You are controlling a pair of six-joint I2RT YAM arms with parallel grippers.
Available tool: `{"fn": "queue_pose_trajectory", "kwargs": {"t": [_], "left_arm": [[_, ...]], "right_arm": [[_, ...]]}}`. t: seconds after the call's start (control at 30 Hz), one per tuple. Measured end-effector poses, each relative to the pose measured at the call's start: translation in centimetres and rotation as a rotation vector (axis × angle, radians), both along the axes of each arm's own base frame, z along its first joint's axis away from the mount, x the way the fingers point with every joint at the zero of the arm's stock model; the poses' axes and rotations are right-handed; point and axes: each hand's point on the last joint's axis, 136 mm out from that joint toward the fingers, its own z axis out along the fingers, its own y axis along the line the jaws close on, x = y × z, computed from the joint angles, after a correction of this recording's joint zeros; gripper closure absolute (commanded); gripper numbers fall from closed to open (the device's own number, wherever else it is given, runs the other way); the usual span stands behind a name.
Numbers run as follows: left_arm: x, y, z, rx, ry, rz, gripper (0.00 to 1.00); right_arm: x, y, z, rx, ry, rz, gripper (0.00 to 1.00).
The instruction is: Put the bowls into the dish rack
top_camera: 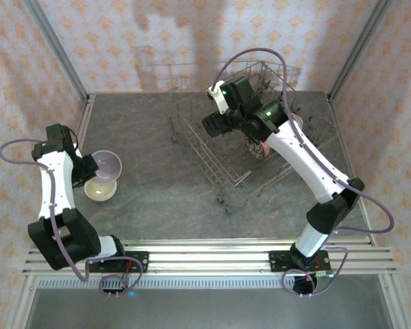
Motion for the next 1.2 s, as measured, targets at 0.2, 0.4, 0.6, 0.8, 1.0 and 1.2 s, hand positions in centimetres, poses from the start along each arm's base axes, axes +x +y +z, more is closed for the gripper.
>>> {"fn": "queue_pose_trajectory", "kwargs": {"t": [0.2, 0.4, 0.6, 0.8, 1.0, 1.2], "left_arm": [[1.9, -4.5, 3.1, -0.04, -0.125, -0.08, 1.0], [3.5, -8.8, 5.3, -0.082, -0.19, -0.138, 1.0], [4.0, -12.1, 6.1, -0.121, -0.221, -0.173, 1.0], [3.9, -14.0, 7.3, -0.141, -0.251, -0.19, 1.0], [3.7, -14.5, 7.6, -0.143, -0.26, -0.194, 1.0], [3.7, -14.4, 7.6, -0.136, -0.26, -0.182, 1.0]], "right_arm": [[-2.2, 4.1, 2.4, 0.067, -0.033, 0.083, 0.22], [-3.8, 10.7, 3.0, 0.084, -0.036, 0.186, 0.25], [-4.6, 14.1, -0.7, 0.009, 0.025, 0.207, 0.28], [-5.1, 15.5, -4.0, -0.05, 0.085, 0.192, 0.34], [-4.9, 15.8, -4.8, -0.043, 0.11, 0.17, 0.37], [-4.8, 16.2, -5.3, -0.041, 0.118, 0.162, 0.45]]}}
